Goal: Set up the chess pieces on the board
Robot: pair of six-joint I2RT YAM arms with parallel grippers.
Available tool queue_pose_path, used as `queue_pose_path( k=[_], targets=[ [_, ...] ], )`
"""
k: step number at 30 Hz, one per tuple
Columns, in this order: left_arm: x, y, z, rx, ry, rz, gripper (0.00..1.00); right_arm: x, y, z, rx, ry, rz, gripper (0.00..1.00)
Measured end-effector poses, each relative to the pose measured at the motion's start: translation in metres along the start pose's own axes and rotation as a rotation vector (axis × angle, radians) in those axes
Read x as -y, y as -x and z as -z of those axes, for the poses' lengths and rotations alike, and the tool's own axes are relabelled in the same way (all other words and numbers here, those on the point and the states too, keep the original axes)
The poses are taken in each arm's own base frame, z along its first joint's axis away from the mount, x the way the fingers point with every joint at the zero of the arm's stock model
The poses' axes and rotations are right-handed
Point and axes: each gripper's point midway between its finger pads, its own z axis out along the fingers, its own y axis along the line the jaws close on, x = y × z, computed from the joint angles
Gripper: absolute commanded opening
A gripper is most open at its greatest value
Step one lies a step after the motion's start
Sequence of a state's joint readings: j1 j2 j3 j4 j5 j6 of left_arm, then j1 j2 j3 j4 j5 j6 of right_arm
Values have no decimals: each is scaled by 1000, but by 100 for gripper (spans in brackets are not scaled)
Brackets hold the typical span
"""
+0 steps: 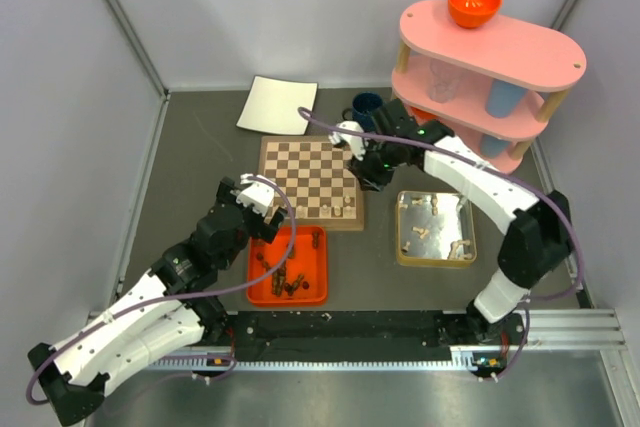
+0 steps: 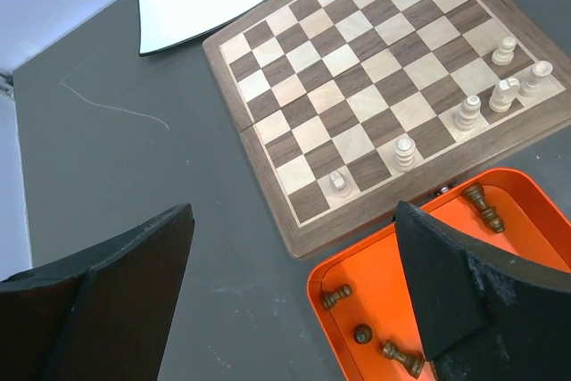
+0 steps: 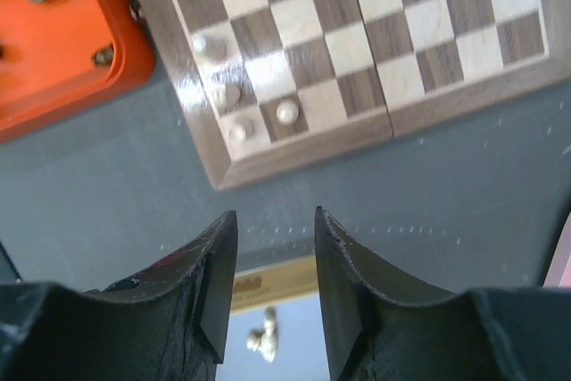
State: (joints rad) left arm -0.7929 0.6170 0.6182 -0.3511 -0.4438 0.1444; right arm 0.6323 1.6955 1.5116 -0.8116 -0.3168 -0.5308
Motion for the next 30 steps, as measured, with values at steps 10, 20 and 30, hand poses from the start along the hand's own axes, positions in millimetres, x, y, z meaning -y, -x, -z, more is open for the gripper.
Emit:
queue_pose_path(
  k=[10,20,30],
  targets=[
    [-1,-2,-3,-5,-6,21,99,4,-82,46,13,-15,-161,42],
    [-4,-4,-6,-14,-17,54,99,-25,-157,42,-65,36,-270,42],
    [-2,-5,-7,-16,-30,69,99,-29,-205,23,-173,-24,-256,42]
  ],
)
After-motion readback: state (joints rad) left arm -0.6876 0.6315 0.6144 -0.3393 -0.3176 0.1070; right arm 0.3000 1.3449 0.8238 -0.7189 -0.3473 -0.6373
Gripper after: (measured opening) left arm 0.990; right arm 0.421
